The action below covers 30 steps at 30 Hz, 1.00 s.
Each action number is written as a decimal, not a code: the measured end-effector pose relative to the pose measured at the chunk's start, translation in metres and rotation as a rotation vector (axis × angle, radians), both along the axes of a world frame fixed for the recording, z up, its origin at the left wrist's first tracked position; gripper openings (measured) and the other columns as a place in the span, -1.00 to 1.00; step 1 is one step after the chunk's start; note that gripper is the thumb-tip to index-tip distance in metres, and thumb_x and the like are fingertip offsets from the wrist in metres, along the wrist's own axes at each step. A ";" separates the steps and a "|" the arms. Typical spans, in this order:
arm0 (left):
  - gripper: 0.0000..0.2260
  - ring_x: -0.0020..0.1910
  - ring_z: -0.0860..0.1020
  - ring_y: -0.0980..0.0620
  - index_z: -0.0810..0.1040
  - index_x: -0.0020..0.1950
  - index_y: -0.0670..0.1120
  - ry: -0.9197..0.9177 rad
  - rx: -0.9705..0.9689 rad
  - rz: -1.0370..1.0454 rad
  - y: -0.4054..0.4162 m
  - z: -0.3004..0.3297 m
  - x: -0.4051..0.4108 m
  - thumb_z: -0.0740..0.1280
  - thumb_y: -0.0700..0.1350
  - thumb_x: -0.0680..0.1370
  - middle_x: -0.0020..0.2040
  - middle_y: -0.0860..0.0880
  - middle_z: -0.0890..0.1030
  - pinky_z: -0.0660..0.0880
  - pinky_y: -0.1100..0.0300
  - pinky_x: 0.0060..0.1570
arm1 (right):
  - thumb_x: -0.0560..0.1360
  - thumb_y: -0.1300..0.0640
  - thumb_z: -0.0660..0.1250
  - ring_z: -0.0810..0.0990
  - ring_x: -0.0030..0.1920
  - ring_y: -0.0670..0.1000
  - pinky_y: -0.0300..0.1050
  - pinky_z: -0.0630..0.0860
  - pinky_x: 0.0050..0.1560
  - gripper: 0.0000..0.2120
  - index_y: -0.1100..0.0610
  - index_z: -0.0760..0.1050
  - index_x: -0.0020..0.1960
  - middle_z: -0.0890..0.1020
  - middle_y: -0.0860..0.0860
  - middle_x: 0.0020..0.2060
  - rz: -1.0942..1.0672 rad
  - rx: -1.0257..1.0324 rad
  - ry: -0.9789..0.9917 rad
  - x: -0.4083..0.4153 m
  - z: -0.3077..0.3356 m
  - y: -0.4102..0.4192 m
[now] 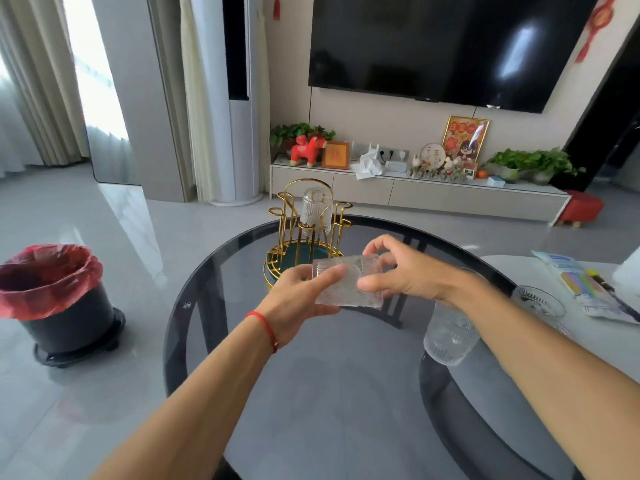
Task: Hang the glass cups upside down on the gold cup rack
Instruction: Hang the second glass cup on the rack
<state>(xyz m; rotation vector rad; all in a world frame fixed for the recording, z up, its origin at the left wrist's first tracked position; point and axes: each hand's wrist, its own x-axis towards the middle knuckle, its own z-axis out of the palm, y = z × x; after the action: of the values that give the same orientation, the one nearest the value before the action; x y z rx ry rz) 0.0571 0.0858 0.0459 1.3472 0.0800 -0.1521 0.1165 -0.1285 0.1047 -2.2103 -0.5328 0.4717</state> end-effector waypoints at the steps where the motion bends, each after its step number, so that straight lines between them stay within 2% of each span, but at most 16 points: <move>1: -0.42 0.04 0.73 -0.09 0.55 0.30 -0.18 -0.029 0.014 0.061 0.002 0.002 0.000 0.57 0.10 0.40 0.13 -0.16 0.72 0.68 -0.02 -0.01 | 0.24 -0.23 0.60 0.71 0.06 0.03 0.05 0.67 0.11 -0.30 -0.13 0.39 0.27 0.65 0.08 0.17 0.038 -0.104 -0.082 -0.002 0.002 0.008; 2: -0.39 -0.02 0.75 -0.07 0.53 0.31 -0.17 -0.049 0.024 0.116 0.004 0.003 0.000 0.59 0.09 0.38 0.07 -0.15 0.74 0.70 0.02 -0.10 | 0.24 -0.28 0.58 0.67 0.08 -0.03 0.02 0.63 0.10 -0.26 -0.17 0.37 0.32 0.63 0.00 0.22 0.082 -0.209 -0.184 -0.004 0.004 0.017; 4: -0.32 -0.11 0.76 -0.04 0.49 0.34 -0.14 -0.099 0.047 0.210 0.009 0.006 0.000 0.62 0.12 0.34 -0.02 -0.12 0.76 0.68 0.10 -0.23 | 0.25 -0.34 0.55 0.55 0.26 -0.06 -0.03 0.53 0.21 -0.12 -0.24 0.30 0.48 0.54 -0.11 0.38 0.141 -0.316 -0.377 -0.005 0.008 0.036; 6: -0.25 -0.15 0.74 0.00 0.46 0.34 -0.02 -0.187 0.228 0.321 0.014 0.010 0.002 0.60 0.25 0.26 -0.07 -0.07 0.73 0.68 0.11 -0.22 | 0.25 -0.40 0.51 0.44 0.44 0.01 0.11 0.43 0.38 -0.03 -0.25 0.24 0.58 0.46 -0.13 0.51 0.152 -0.396 -0.515 -0.003 0.016 0.050; 7: -0.24 -0.18 0.71 0.04 0.45 0.32 0.06 -0.242 0.331 0.371 0.017 0.012 0.003 0.59 0.30 0.22 -0.12 -0.02 0.70 0.66 0.18 -0.25 | 0.25 -0.41 0.50 0.41 0.49 0.03 0.17 0.40 0.42 0.00 -0.27 0.21 0.60 0.43 -0.13 0.55 0.168 -0.449 -0.559 -0.003 0.020 0.056; 9: -0.23 -0.23 0.63 0.12 0.42 0.31 0.14 -0.320 0.429 0.417 0.022 0.015 0.007 0.57 0.35 0.19 -0.19 0.07 0.62 0.54 0.35 -0.35 | 0.25 -0.33 0.52 0.42 0.50 0.04 0.17 0.46 0.38 0.02 -0.32 0.13 0.62 0.43 -0.12 0.56 0.204 -0.460 -0.572 -0.001 0.029 0.067; 11: -0.24 -0.22 0.64 0.12 0.45 0.30 0.13 -0.341 0.384 0.426 0.025 0.020 0.011 0.54 0.38 0.19 -0.16 0.07 0.64 0.55 0.33 -0.30 | 0.25 -0.24 0.55 0.52 0.38 0.06 0.07 0.55 0.23 -0.02 -0.29 0.18 0.58 0.54 -0.09 0.44 0.208 -0.402 -0.563 -0.001 0.038 0.078; 12: -0.26 -0.22 0.67 0.08 0.48 0.29 0.11 -0.350 0.308 0.447 0.029 0.023 0.013 0.51 0.41 0.22 -0.12 0.04 0.67 0.60 0.24 -0.26 | 0.24 -0.22 0.57 0.57 0.29 0.07 0.03 0.57 0.16 -0.06 -0.25 0.24 0.54 0.60 -0.07 0.34 0.186 -0.359 -0.570 0.001 0.043 0.084; 14: -0.36 -0.27 0.66 0.04 0.53 0.23 0.04 -0.319 0.093 0.520 0.040 0.030 0.019 0.35 0.46 0.35 -0.05 -0.04 0.71 0.61 0.11 -0.30 | 0.22 -0.19 0.62 0.60 0.19 0.05 -0.02 0.60 0.11 -0.09 -0.13 0.29 0.46 0.61 -0.05 0.23 0.098 -0.204 -0.515 0.011 0.057 0.093; 16: -0.47 -0.25 0.59 -0.03 0.55 0.18 -0.01 -0.264 -0.044 0.578 0.056 0.034 0.026 0.15 0.37 0.50 0.04 -0.12 0.69 0.57 0.06 -0.30 | 0.19 -0.17 0.64 0.58 0.24 0.04 0.02 0.61 0.19 -0.06 0.00 0.28 0.44 0.57 0.02 0.26 0.017 0.026 -0.386 0.029 0.076 0.103; 17: -0.52 -0.19 0.58 -0.05 0.55 0.18 -0.03 -0.238 -0.030 0.593 0.061 0.035 0.028 0.11 0.28 0.55 0.11 -0.14 0.66 0.57 0.04 -0.26 | 0.20 -0.15 0.66 0.57 0.27 0.05 0.05 0.60 0.23 -0.05 0.04 0.28 0.45 0.55 0.04 0.28 -0.019 0.142 -0.337 0.041 0.085 0.109; 20: -0.64 -0.01 0.58 -0.06 0.53 0.19 -0.06 -0.164 0.048 0.621 0.064 0.030 0.035 0.08 0.13 0.65 0.19 -0.11 0.58 0.56 0.08 -0.18 | 0.29 -0.04 0.68 0.61 0.24 0.07 0.05 0.62 0.19 -0.19 0.13 0.36 0.40 0.58 0.10 0.26 -0.133 0.398 -0.273 0.079 0.104 0.136; 23: -0.67 0.02 0.59 -0.08 0.52 0.21 -0.08 -0.082 -0.021 0.631 0.071 0.030 0.042 0.11 0.08 0.65 0.15 -0.10 0.58 0.58 0.08 -0.18 | 0.33 0.06 0.67 0.67 0.19 0.08 0.04 0.61 0.12 -0.31 0.22 0.48 0.35 0.65 0.12 0.23 -0.219 0.547 -0.264 0.114 0.105 0.167; 25: -0.72 0.00 0.59 -0.06 0.51 0.20 -0.07 -0.104 0.024 0.642 0.076 0.029 0.044 0.14 0.05 0.66 0.11 -0.07 0.58 0.58 0.09 -0.16 | 0.32 0.12 0.66 0.58 0.24 0.08 0.04 0.58 0.18 -0.26 0.19 0.41 0.40 0.55 0.06 0.29 -0.271 0.527 -0.292 0.128 0.101 0.183; 27: -0.81 0.00 0.59 -0.03 0.50 0.20 -0.03 -0.147 0.104 0.630 0.080 0.025 0.045 0.18 -0.01 0.66 0.11 -0.06 0.58 0.57 0.11 -0.13 | 0.30 0.12 0.67 0.49 0.29 0.07 -0.03 0.52 0.20 -0.14 0.13 0.34 0.49 0.47 0.01 0.29 -0.311 0.420 -0.354 0.140 0.099 0.194; 30: -0.78 0.00 0.59 0.05 0.49 0.27 0.03 -0.160 0.200 0.580 0.085 0.022 0.050 0.25 -0.07 0.63 0.16 -0.02 0.59 0.59 0.12 -0.05 | 0.26 -0.02 0.70 0.53 0.22 0.06 -0.06 0.49 0.08 -0.12 0.14 0.39 0.47 0.54 0.03 0.25 -0.327 0.178 -0.493 0.155 0.095 0.202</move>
<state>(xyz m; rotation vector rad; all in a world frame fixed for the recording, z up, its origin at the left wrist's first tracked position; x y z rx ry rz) 0.1068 0.1704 0.0675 1.4773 0.3531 0.4624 0.2716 0.0735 0.1994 -2.1804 -0.4310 -0.2908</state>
